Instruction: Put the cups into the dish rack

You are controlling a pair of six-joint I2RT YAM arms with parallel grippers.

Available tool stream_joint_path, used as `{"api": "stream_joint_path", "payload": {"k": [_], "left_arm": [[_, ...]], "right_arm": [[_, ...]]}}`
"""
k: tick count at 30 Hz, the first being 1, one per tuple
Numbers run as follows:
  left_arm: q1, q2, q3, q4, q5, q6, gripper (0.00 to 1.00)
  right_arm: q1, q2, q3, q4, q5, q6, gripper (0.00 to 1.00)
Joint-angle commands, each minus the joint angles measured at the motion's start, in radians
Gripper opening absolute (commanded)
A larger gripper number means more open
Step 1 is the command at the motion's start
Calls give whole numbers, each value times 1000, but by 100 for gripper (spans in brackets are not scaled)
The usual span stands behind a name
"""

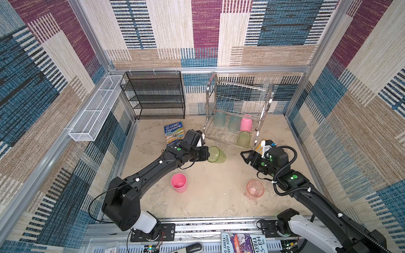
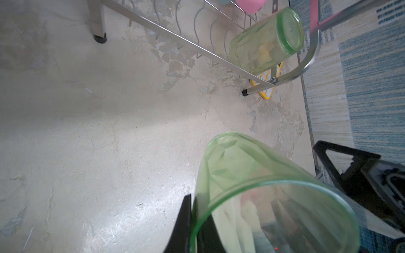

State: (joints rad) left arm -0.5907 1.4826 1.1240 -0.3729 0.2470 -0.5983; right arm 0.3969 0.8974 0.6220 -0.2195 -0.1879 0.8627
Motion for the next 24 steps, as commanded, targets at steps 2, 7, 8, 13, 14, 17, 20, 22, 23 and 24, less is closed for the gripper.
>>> {"api": "stream_joint_path", "payload": {"k": [2, 7, 8, 13, 14, 17, 20, 22, 23, 24], "left_arm": [[23, -24, -75, 202, 63, -103, 2], [45, -29, -169, 421, 113, -212, 3], [47, -26, -178, 448, 116, -224, 3], [49, -7, -223, 599, 148, -290, 3], [50, -6, -231, 626, 154, -302, 3], [49, 2, -250, 711, 181, -326, 3], [49, 12, -265, 783, 204, -350, 3], [49, 14, -278, 832, 204, -369, 3], [49, 17, -279, 854, 211, -375, 3], [49, 21, -280, 868, 214, -380, 3]], "right_arm": [[0, -4, -33, 148, -49, 167, 84], [0, 5, -60, 218, -62, 336, 84], [0, 6, -65, 227, -62, 367, 83], [-1, 4, -106, 322, -64, 539, 83], [0, 6, -110, 338, -62, 567, 83], [1, 13, -107, 355, -53, 630, 83], [4, 20, -103, 371, -32, 688, 83], [8, 22, -99, 381, -9, 717, 83], [12, 27, -92, 382, 3, 726, 83], [15, 31, -85, 384, 12, 733, 83]]}}
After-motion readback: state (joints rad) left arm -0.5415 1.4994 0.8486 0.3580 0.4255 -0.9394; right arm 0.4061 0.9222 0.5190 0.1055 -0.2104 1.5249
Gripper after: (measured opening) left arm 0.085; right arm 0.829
